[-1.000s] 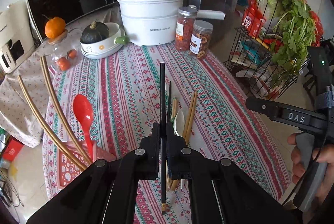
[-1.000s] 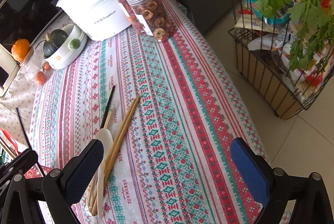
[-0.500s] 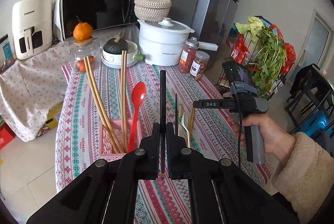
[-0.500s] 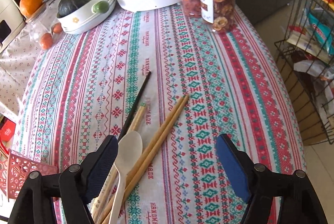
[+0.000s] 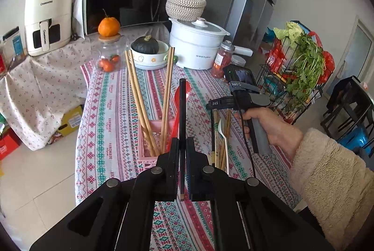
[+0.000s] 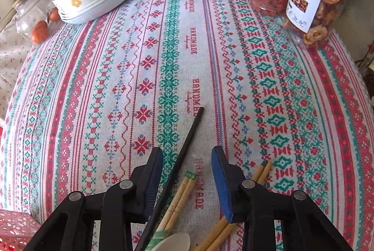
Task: Organize utensils
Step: 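Lift the black chopstick with the left tool while the right tool grasps another black chopstick, then lower the black chopstick into the pink basket with the left tool while the right tool lifts its black chopstick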
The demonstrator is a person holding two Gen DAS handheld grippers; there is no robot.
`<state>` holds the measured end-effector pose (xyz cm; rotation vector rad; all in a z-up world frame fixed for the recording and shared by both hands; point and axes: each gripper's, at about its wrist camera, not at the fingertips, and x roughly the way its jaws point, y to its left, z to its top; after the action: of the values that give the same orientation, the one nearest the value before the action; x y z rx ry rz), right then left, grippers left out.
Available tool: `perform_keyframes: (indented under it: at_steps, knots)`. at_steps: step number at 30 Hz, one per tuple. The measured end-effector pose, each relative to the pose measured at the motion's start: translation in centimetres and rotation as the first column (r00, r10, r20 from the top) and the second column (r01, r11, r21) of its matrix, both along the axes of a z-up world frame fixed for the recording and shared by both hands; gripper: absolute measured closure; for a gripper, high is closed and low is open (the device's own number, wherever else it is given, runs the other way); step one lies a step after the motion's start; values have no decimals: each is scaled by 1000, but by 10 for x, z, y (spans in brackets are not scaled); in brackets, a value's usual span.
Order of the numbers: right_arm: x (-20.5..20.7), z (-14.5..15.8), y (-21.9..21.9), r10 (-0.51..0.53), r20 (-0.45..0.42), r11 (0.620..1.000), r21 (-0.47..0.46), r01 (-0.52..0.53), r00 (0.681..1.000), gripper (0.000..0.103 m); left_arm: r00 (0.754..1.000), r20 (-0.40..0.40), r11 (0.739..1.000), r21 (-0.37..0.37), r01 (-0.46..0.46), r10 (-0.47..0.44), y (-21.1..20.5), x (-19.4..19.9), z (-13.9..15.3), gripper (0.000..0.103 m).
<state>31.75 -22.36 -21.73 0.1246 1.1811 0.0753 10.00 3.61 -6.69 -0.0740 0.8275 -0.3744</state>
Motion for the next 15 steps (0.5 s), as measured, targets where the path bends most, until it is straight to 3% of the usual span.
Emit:
perform_keyframes:
  at_steps: [3,4,6,8,15]
  knots:
    - [4,-6,16,51,4,993,-111,-50,999,70,1000,-2,1000,6,-2,2,0,1,-3,98]
    - [4,-6,22,66,3,988,-143,-65,998,80,1000,0,1000,7,-3,3,0,1,-3,98]
    - [3,-7,29,81,5,987,-140,-79,997,91,1000,1,1000,6,-6,6,0,2,-3,98]
    - [-1,-7,33,86,17,983,-162,-82,996,92,1000,3,1000,8,-9,9,-1,2,-3,98]
    - [-21,18,26,39,77,998,-48,-36,996,97,1000,21,1000,16,-18,17,-2,1,-1,98]
